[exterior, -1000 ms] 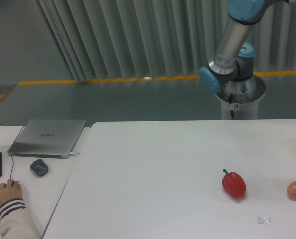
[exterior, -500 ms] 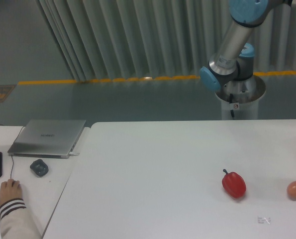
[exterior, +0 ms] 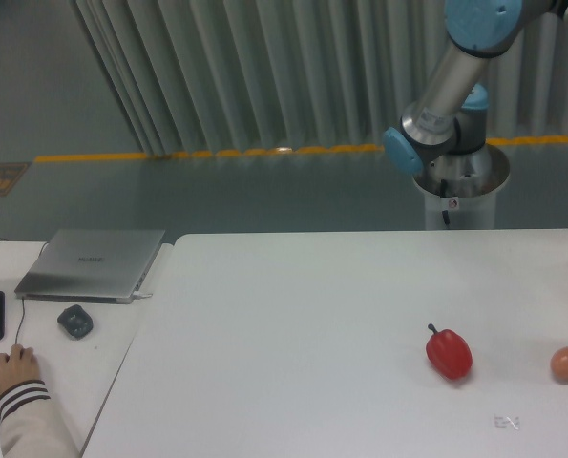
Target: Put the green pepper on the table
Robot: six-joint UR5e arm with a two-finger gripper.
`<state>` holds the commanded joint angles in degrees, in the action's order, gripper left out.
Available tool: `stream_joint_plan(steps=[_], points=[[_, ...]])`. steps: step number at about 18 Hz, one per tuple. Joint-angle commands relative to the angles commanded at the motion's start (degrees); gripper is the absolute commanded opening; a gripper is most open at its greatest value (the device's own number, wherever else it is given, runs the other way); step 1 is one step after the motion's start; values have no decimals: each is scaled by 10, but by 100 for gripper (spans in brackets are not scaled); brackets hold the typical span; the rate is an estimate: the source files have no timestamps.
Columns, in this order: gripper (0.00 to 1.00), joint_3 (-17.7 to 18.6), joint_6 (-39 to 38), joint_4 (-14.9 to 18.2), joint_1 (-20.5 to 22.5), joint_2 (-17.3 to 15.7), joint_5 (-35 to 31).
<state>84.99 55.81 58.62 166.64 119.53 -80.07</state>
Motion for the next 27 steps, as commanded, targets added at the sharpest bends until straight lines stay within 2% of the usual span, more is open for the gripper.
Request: stream_joint_plan(steps=[1, 3, 5, 8, 10, 16, 18, 21, 23, 27], points=[[91, 0, 0, -3, -1, 0, 0], [59, 0, 2, -3, -1, 1, 0], [34, 0, 3, -3, -1, 0, 1], [30, 0, 3, -3, -1, -7, 1], [30, 1, 3, 0, 0, -28, 3], [30, 53, -3, 21, -9, -145, 48], [31, 75, -10, 22, -43, -176, 52], [32, 83, -78, 21, -122, -178, 17], [33, 82, -83, 20, -168, -165, -17], [33, 82, -84, 17, -214, -139, -23]])
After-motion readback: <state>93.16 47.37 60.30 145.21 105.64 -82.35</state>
